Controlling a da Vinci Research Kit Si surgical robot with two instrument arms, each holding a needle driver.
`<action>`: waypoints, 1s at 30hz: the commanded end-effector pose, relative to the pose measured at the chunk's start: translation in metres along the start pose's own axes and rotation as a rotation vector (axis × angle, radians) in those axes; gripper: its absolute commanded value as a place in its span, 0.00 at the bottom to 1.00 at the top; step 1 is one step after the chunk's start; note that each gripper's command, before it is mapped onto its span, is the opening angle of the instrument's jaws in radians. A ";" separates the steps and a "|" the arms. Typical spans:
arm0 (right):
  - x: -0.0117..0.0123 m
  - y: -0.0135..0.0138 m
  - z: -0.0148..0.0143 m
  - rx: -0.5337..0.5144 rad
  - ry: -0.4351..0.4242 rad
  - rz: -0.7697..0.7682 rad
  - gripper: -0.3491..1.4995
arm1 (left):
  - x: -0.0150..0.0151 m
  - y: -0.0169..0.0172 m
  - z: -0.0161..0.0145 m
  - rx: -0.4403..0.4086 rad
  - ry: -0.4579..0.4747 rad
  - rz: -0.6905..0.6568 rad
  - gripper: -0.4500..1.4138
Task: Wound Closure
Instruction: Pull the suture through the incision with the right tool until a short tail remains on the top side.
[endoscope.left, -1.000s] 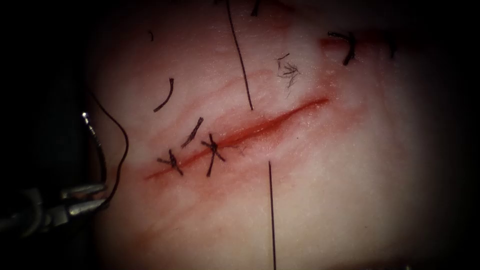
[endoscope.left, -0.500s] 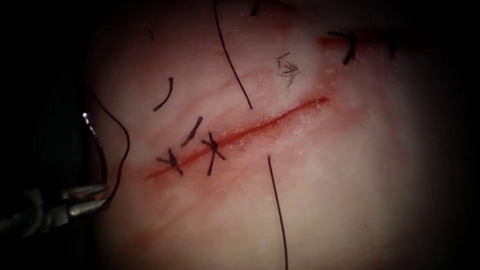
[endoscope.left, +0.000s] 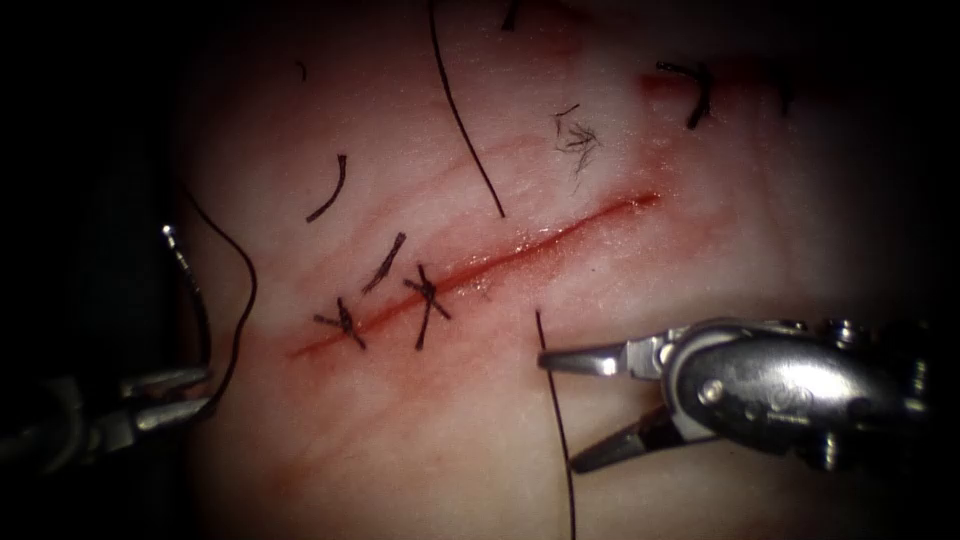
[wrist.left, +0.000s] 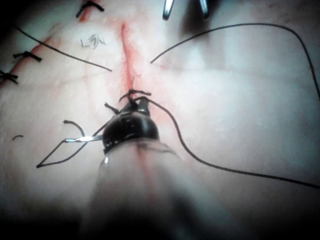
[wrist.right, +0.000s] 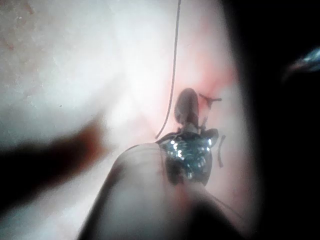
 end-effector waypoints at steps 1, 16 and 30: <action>-0.0015 0.0013 0.0006 0.000 0.002 -0.019 0.97 | 0.0001 -0.0001 0.0008 0.001 0.003 0.002 0.05; -0.0100 0.0005 0.0055 0.053 -0.028 -0.141 0.94 | 0.0001 -0.0001 0.0008 0.001 0.003 0.001 0.05; -0.0113 0.0014 0.0056 0.083 -0.038 -0.136 0.00 | 0.0002 -0.0001 0.0007 0.001 0.002 0.000 0.05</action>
